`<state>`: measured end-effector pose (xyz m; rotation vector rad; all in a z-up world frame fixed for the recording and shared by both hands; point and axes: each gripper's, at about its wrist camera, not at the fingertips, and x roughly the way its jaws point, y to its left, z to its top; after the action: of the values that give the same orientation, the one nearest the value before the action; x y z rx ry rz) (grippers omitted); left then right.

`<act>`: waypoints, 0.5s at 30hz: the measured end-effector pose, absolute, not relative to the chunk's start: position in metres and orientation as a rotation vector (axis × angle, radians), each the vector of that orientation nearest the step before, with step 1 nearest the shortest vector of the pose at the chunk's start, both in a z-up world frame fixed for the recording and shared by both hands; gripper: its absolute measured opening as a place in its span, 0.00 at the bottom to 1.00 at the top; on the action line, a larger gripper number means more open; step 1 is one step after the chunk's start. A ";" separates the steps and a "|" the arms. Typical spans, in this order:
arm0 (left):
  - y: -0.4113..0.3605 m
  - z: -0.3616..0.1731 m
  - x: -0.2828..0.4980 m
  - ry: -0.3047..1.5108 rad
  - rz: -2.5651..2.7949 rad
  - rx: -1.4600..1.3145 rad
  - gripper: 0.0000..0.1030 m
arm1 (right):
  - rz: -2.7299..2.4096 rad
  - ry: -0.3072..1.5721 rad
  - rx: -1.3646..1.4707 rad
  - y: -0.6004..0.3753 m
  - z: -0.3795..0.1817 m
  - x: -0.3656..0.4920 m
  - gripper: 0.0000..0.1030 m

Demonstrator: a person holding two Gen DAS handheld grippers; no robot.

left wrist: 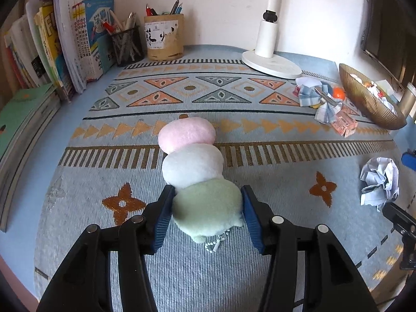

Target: Organize objects

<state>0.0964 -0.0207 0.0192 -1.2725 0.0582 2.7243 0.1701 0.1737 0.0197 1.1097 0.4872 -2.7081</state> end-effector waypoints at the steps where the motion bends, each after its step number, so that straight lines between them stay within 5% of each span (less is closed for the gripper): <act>1: -0.021 0.019 0.097 0.060 2.724 -1.272 0.49 | -2.704 0.462 1.118 0.176 0.019 0.172 0.88; 5: -0.020 0.019 0.096 0.056 2.720 -1.283 0.55 | -2.674 0.294 1.168 0.187 0.015 0.174 0.88; 7: -0.023 0.020 0.097 0.019 2.711 -1.280 0.78 | -2.657 0.188 1.190 0.193 0.013 0.174 0.88; 15: -0.037 0.019 0.086 -0.228 2.627 -1.331 0.81 | -2.563 -0.271 1.350 0.222 -0.006 0.146 0.88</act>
<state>0.0856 -0.0366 0.0187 -1.3313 -0.2277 2.6268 0.1456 0.2223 -0.0059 1.3503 -0.2708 -2.5631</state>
